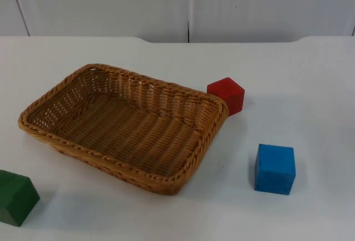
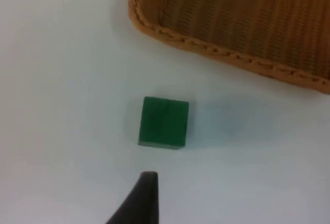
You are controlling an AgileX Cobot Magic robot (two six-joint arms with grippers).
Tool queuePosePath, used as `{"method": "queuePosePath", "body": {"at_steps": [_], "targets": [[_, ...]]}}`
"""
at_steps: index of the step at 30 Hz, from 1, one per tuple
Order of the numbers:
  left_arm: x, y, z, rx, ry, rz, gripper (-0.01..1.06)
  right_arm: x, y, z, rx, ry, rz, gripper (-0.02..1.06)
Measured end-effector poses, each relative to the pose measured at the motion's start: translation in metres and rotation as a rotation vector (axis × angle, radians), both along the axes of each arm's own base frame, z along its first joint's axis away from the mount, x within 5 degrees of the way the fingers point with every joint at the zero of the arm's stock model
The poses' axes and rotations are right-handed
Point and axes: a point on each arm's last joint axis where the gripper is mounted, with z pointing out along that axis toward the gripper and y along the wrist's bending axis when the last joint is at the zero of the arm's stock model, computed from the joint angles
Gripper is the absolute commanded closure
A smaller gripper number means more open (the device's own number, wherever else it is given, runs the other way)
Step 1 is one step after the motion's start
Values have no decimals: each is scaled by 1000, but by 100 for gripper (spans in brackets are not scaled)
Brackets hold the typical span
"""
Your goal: Pick up one cube with each hand and place exactly two cubes into the same basket, leaving the remaining cube outside.
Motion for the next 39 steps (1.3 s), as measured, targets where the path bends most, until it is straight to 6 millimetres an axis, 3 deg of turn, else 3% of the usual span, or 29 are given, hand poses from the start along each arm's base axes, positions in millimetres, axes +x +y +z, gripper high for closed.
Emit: {"method": "queuePosePath", "body": {"at_steps": [12,25,31,39], "targets": [[20,-6,-17,-11,115,-82,0,13,18,-17,13,57,158,0],[35,-17,-34,8,224,-161,0,26,71,-24,-114,54,441,0],[45,-17,-44,27,261,-175,0,48,87,-27,-169,50,513,0],[64,-14,-61,77,277,-167,0,71,97,-50,-235,81,610,0]]}}
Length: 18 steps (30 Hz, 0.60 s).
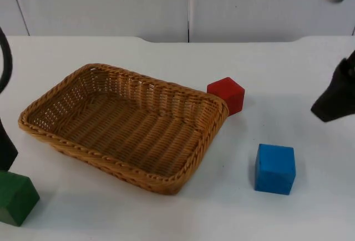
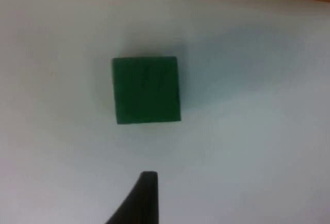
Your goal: Pick up one cube with each hand and place exactly two cubes into the same basket, leaving the remaining cube outside.
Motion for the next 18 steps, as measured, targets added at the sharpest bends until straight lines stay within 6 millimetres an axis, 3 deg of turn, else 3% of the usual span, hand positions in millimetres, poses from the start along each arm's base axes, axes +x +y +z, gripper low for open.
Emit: {"method": "queuePosePath", "body": {"at_steps": [11,18], "targets": [[29,3,-32,56,17,-9,0,20,8,-49,-93,42,154,0],[41,3,-59,75,95,-27,0,25,29,-77,-111,68,251,0]]}}
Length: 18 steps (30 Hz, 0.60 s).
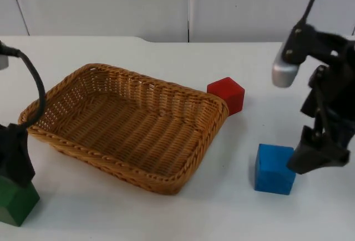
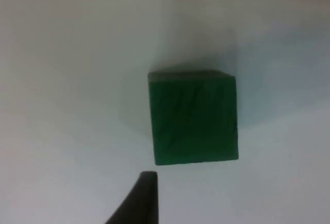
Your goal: Pick up one cube with each hand and place exactly two cubes into the same basket, leaving the remaining cube outside.
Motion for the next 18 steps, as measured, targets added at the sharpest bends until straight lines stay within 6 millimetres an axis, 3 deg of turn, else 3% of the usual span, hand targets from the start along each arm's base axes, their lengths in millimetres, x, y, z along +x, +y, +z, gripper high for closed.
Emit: {"method": "queuePosePath", "body": {"at_steps": [13,18], "targets": [[16,2,-31,42,11,-11,0,20,13,-22,-6,-11,14,0],[19,3,-52,52,82,-14,0,21,17,-37,-24,22,29,0]]}}
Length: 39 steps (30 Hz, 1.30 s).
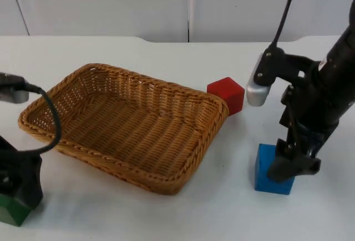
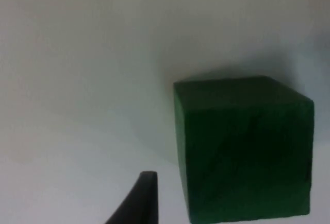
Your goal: Pick up one cube with each hand and place exactly two cubes into the same basket, leaving the remaining cube outside.
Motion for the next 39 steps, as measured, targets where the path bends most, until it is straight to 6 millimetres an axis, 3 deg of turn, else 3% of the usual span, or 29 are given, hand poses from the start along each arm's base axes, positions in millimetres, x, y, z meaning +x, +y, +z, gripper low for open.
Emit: {"method": "queuePosePath", "body": {"at_steps": [10,17,25,27,28,29,32,33,35,37,38,39], "targets": [[0,1,-26,15,91,-8,0,-4,9,-5,-4,-2,37,0],[2,1,-29,20,73,-11,0,-3,9,-29,-28,38,32,0],[5,1,-29,22,48,-9,0,0,10,-34,-26,23,27,2],[5,1,-29,22,44,-9,0,1,10,-34,-23,11,25,8],[5,1,-29,22,44,-9,0,1,10,-34,-23,11,25,16],[5,1,-30,22,45,-9,0,1,10,-34,-22,7,24,16],[5,1,-30,22,47,-9,0,1,10,-34,-22,5,23,35],[5,1,-31,23,49,-9,0,1,10,-33,-21,4,23,35],[5,1,-31,23,49,-9,2,2,10,-33,-21,2,23,52],[5,1,-31,24,50,-11,12,2,10,-33,-20,-1,22,69],[5,2,-31,26,48,-14,12,2,10,-33,-20,-1,22,69],[5,2,-31,27,48,-18,18,2,11,-33,-20,-3,22,79]]}}
